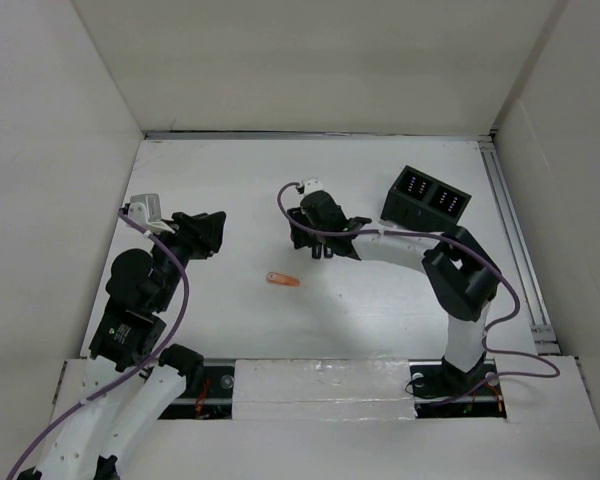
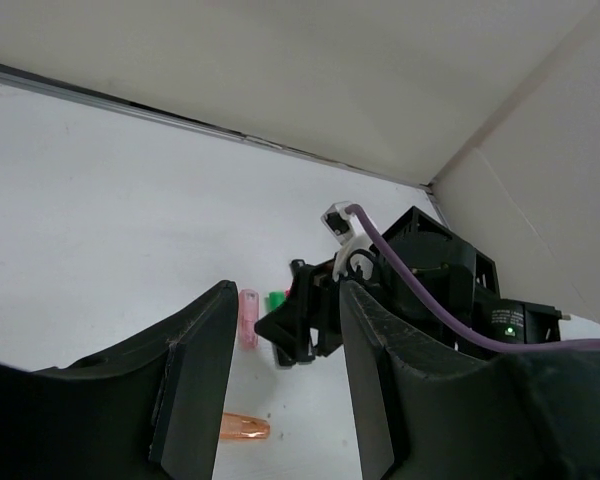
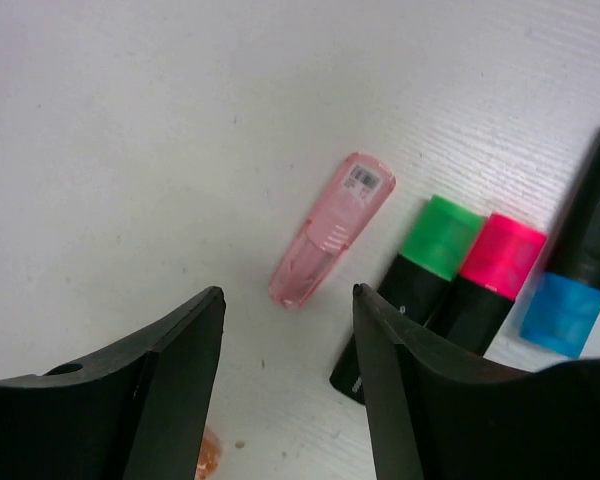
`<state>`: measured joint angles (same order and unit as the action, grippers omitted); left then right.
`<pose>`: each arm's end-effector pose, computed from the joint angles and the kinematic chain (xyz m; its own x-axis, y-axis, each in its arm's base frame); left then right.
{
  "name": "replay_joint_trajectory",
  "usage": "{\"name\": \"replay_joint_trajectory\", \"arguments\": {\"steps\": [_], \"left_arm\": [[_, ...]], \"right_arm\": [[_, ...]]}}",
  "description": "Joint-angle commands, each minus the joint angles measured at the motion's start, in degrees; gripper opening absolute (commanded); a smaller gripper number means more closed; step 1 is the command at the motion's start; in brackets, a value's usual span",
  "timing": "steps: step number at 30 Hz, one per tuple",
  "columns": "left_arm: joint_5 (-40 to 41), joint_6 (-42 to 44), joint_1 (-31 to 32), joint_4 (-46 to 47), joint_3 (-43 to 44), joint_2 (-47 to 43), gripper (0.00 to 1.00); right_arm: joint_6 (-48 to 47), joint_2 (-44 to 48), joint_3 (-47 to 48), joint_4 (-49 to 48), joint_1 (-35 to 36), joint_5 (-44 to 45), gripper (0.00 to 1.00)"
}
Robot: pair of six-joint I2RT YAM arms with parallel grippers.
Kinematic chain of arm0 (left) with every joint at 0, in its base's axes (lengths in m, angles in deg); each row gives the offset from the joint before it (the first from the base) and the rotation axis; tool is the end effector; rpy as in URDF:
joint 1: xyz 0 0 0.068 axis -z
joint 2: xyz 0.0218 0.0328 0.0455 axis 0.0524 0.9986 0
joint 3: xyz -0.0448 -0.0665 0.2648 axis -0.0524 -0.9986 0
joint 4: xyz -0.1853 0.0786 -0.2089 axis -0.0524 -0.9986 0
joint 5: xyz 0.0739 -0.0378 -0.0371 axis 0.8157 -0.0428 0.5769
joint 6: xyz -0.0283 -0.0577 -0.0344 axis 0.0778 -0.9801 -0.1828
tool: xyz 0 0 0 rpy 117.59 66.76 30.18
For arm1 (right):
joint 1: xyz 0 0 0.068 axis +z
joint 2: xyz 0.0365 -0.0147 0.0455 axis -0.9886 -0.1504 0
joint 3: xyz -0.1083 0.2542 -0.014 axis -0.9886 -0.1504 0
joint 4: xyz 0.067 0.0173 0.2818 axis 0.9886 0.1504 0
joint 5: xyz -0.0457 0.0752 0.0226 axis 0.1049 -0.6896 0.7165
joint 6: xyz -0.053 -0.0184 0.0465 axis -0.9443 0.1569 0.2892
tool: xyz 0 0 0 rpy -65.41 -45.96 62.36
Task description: Organize the desk
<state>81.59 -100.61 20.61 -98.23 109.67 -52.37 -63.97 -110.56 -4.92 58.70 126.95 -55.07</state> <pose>0.1506 -0.0606 0.4041 -0.0124 -0.4664 -0.8845 0.3581 0.8238 -0.4394 0.3318 0.3231 0.1711 -0.6066 -0.1643 -0.7778 -0.4301 0.8907 0.1472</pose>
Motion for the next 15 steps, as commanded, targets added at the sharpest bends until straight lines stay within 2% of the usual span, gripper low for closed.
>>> {"name": "replay_joint_trajectory", "arguments": {"steps": [1,15], "left_arm": [[0.2,0.9,-0.2,1.8,0.0,-0.5,0.41],[0.6,1.4,-0.2,1.6,0.2,-0.8,0.42]], "right_arm": [[-1.2,-2.9,3.9,0.5,-1.3,1.7,0.60],[-0.4,-13.5,14.9,7.2,-2.4,3.2,0.59]]}}
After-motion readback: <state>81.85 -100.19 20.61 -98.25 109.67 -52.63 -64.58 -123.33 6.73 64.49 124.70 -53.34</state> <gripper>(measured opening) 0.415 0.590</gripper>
